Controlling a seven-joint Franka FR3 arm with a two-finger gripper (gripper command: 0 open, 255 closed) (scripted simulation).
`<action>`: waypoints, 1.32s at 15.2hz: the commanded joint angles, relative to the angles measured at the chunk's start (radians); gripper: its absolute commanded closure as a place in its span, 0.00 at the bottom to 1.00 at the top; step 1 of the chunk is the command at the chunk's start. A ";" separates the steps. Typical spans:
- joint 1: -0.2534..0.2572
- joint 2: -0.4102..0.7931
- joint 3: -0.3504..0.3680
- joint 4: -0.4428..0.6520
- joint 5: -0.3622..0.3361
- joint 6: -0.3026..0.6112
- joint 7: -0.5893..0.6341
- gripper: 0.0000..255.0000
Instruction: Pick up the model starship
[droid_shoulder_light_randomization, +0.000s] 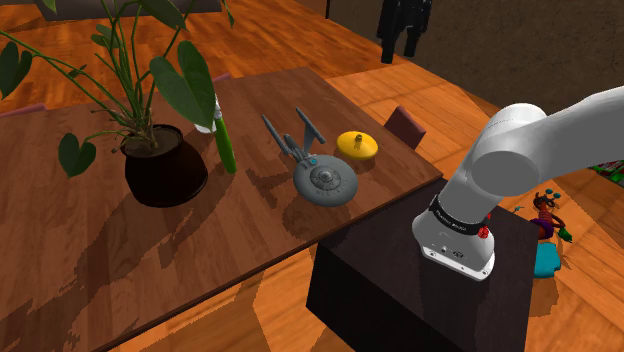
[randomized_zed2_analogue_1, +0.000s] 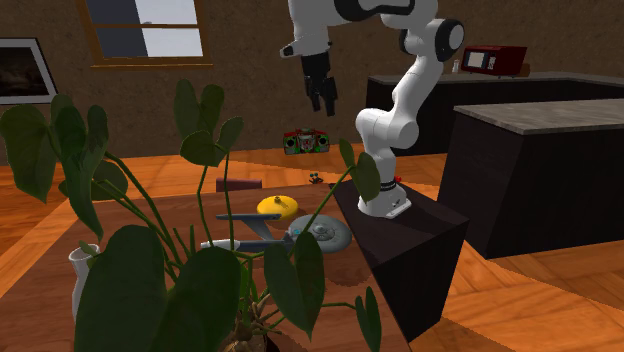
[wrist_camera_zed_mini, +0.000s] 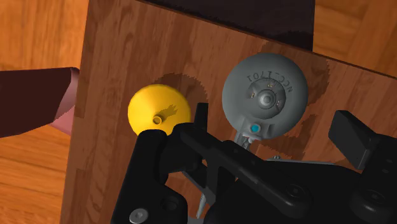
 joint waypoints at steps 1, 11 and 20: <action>0.000 0.000 0.000 0.000 0.000 0.000 0.000 0.00; -0.024 0.154 0.048 -0.203 0.013 0.406 0.086 0.00; -0.049 0.439 0.083 -0.255 0.007 0.785 0.169 0.00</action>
